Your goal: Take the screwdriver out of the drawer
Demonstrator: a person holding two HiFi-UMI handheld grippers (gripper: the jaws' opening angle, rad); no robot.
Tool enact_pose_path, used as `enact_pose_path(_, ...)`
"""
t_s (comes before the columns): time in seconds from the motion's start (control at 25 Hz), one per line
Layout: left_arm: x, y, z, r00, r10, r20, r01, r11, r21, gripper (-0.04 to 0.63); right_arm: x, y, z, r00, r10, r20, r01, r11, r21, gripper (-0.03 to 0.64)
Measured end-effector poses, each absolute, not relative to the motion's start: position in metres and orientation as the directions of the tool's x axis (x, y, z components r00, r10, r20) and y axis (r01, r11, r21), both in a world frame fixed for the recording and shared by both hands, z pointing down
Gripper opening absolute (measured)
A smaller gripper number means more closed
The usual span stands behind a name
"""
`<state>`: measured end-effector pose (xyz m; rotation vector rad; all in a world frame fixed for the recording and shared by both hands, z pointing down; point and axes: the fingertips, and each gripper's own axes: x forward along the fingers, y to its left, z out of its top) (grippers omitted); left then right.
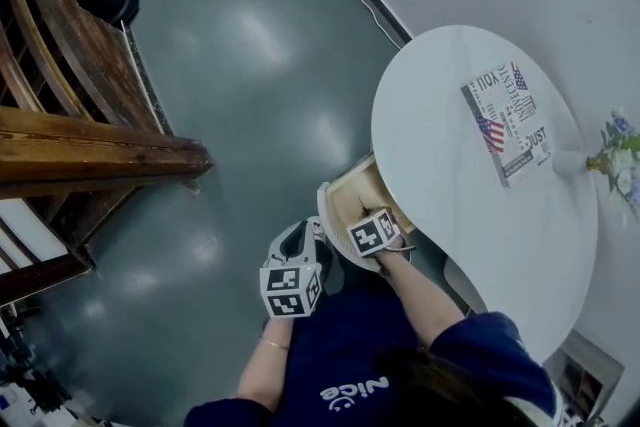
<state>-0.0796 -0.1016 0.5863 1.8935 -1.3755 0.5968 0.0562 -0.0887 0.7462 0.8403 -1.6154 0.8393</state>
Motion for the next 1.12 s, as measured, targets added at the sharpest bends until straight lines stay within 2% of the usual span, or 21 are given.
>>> enact_pose_path(0.44,-0.061,-0.100,0.580,0.406,-0.592,0.696,-0.912,-0.312,0.266,0.005,0.063,-0.090,0.694,-0.192,-0.215,0.957,-0.890,0.449,-0.078,0.057)
enact_pose_path(1.12,-0.031,-0.106,0.565,0.522,-0.562,0.642,-0.840,-0.468,0.274,0.005,0.073,-0.078,0.623,-0.207,-0.408,0.889,-0.956,0.277,-0.096,0.057)
